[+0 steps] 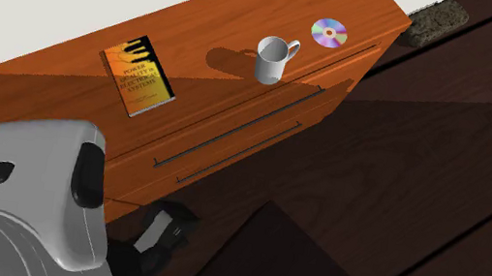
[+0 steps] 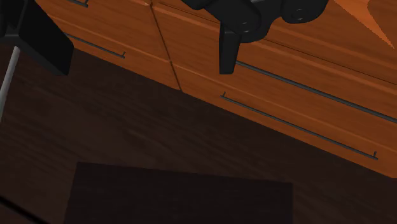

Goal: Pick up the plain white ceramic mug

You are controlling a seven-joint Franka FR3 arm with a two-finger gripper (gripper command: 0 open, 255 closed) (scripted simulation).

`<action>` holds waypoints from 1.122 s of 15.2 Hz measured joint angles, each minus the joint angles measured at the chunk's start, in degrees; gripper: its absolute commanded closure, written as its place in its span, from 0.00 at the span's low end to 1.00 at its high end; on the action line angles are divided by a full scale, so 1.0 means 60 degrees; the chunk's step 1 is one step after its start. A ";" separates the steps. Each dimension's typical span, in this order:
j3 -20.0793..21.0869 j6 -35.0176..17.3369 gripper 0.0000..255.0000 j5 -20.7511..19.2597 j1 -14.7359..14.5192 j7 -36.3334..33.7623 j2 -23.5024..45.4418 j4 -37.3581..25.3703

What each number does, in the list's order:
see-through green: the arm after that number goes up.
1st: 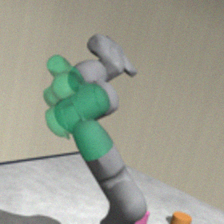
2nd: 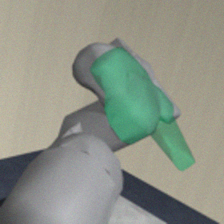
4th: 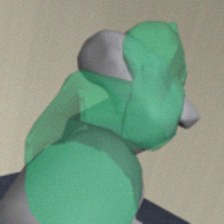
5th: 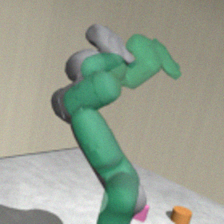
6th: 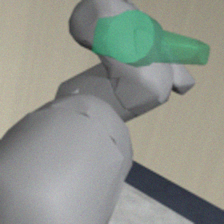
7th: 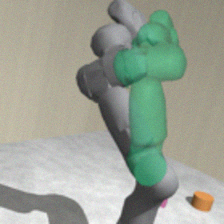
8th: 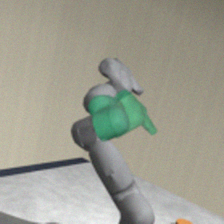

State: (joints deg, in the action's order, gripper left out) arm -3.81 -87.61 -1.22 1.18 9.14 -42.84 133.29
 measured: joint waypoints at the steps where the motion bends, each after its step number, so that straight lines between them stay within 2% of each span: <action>1: 0.0000 0.0000 0.00 0.0000 0.0000 0.0000 0.0000 0.0000; 11: -0.1331 -0.1536 0.00 -0.0807 0.0522 0.1197 0.2115 -0.0370; 17: -0.2123 -0.2404 0.00 -0.0969 0.0767 0.1950 0.3859 -0.1143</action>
State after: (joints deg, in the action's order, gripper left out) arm -16.55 -102.03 -7.04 5.79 20.85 -19.68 126.43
